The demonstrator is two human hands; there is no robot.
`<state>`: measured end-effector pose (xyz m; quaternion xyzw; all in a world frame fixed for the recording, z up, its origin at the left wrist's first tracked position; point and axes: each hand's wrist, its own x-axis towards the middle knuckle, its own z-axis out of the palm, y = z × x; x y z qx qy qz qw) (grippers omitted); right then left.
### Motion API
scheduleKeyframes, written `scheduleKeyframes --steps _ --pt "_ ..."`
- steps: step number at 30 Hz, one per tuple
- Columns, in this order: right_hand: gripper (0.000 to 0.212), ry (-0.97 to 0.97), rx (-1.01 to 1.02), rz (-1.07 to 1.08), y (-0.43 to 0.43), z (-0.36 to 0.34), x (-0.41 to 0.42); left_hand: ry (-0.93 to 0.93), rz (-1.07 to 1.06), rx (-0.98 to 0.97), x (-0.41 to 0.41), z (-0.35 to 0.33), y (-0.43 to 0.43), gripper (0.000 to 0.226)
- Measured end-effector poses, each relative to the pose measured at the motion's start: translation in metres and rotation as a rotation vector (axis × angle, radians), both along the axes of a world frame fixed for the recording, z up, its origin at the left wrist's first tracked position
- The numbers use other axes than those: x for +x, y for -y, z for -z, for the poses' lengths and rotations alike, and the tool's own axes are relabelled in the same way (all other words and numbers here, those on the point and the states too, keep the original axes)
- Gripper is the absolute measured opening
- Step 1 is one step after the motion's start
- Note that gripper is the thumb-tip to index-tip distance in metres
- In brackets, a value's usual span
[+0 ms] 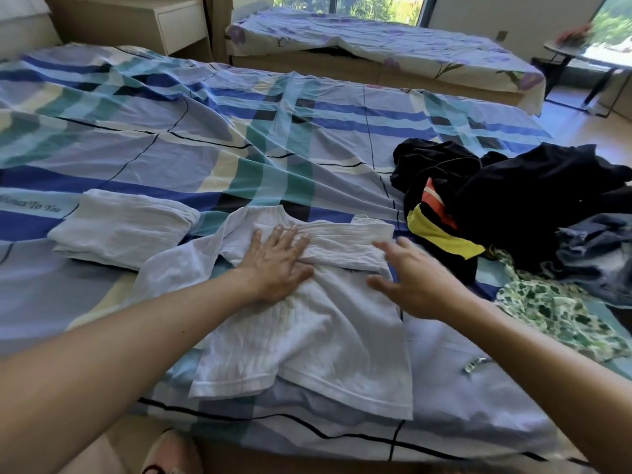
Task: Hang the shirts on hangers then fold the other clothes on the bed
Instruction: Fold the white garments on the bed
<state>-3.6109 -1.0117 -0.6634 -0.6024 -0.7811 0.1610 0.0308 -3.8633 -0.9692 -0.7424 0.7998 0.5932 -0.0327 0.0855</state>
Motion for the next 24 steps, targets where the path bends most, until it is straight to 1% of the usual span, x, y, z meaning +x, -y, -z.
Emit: scheduleKeyframes --steps 1,3,5,6,8,10,13,14,16,18,19,20,22,23,24 --pt "0.078 -0.027 0.009 -0.073 -0.005 0.003 -0.011 -0.02 0.0 -0.022 -0.002 -0.005 0.001 0.073" --pt "0.076 0.077 -0.065 -0.191 -0.011 0.015 -0.03 -0.06 -0.057 -0.055 -0.01 -0.019 0.003 0.074" --pt "0.072 0.198 -0.174 -0.239 -0.015 0.026 -0.043 -0.138 -0.148 -0.005 -0.019 -0.039 0.007 0.076" --pt "0.071 0.212 -0.182 -0.238 -0.017 0.028 -0.048 -0.191 -0.193 0.046 -0.023 -0.049 0.01 0.077" --pt "0.068 0.167 -0.119 -0.212 -0.019 0.028 -0.056 -0.273 -0.303 0.094 -0.034 -0.069 0.016 0.082" --pt "0.065 0.086 -0.039 -0.191 -0.023 0.025 -0.065 -0.351 -0.401 0.038 -0.047 -0.083 0.022 0.082" --pt "0.065 -0.01 0.038 -0.214 -0.025 0.023 -0.078 -0.504 -0.397 -0.124 -0.061 -0.094 0.033 0.064" --pt "0.065 -0.044 0.034 -0.221 -0.024 0.022 -0.083 -0.536 -0.385 -0.18 -0.064 -0.093 0.036 0.054" --pt "0.066 -0.085 0.019 -0.233 -0.021 0.022 -0.091 -0.529 -0.383 -0.304 -0.067 -0.089 0.041 0.027" --pt "0.066 -0.138 0.01 -0.24 -0.017 0.021 -0.099 -0.477 -0.395 -0.413 -0.073 -0.084 0.039 0.015" --pt "0.065 -0.171 0.012 -0.242 -0.013 0.02 -0.103 -0.416 -0.4 -0.46 -0.077 -0.083 0.036 0.016" --pt "0.063 -0.211 0.022 -0.245 -0.011 0.018 -0.106 -0.319 -0.415 -0.502 -0.081 -0.083 0.032 0.018" --pt "0.054 -0.343 0.006 -0.249 -0.008 0.015 -0.113 -0.024 -0.486 -0.558 -0.085 -0.093 0.025 0.021" --pt "0.049 -0.444 -0.072 -0.245 -0.005 0.013 -0.117 0.147 -0.535 -0.566 -0.084 -0.1 0.021 0.022" --pt "0.048 -0.56 -0.196 -0.241 -0.002 0.01 -0.121 0.333 -0.58 -0.573 -0.081 -0.108 0.019 0.023"
